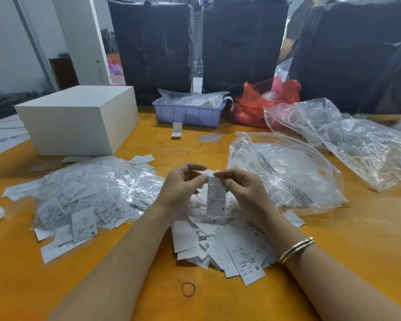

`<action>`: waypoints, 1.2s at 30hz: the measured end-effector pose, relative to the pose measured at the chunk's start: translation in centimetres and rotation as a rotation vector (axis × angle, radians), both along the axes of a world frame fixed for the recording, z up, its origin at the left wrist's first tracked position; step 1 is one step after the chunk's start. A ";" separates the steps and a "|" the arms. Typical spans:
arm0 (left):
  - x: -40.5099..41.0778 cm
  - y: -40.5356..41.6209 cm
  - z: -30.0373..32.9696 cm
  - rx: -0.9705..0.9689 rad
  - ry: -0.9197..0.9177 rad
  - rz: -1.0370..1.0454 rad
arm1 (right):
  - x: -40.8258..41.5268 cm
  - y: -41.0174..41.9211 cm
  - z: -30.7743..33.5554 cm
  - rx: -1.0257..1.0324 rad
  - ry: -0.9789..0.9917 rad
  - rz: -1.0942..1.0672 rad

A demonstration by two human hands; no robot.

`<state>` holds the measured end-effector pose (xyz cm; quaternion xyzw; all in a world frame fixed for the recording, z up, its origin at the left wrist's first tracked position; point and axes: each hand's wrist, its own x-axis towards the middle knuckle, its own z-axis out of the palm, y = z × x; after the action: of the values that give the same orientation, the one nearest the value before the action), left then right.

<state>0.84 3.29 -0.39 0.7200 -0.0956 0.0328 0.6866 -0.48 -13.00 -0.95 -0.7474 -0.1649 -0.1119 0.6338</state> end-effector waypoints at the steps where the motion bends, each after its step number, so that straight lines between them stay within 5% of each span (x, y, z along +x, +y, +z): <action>1: -0.1 -0.1 0.0 -0.011 -0.033 0.025 | 0.0 0.1 0.0 -0.009 0.000 0.011; 7: 0.2 -0.1 -0.1 -0.146 -0.064 0.225 | -0.1 0.3 0.0 -0.051 0.008 0.012; 10: 0.3 0.2 0.2 -0.086 0.067 0.020 | -0.1 0.1 0.3 -0.018 -0.006 0.006; 13: 0.0 -0.2 0.1 0.038 0.005 -0.039 | -0.2 0.2 0.3 -0.049 -0.041 0.003; 17: 0.5 1.2 0.5 0.002 -0.069 0.187 | 0.2 -0.8 0.8 -0.182 -0.347 -0.354; 20: 1.1 3.5 0.6 0.262 -0.183 0.455 | 1.1 -3.8 1.5 -0.311 -0.516 -0.753; 23: 1.5 4.7 0.2 0.416 -0.190 0.596 | 1.9 -7.5 0.8 -0.610 -0.267 -0.938; 27: 1.6 5.3 -0.4 0.587 -0.182 0.687 | 2.6 -9.0 -0.8 -1.065 0.203 -0.809; 36: 1.5 5.8 -0.8 1.102 -0.178 0.745 | 3.0 -8.8 -0.4 -1.170 0.168 -0.858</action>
<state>2.36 9.05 -1.17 0.9447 0.1004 0.2732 0.1508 2.52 -21.84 -1.39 -0.9687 0.1587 -0.1864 0.0415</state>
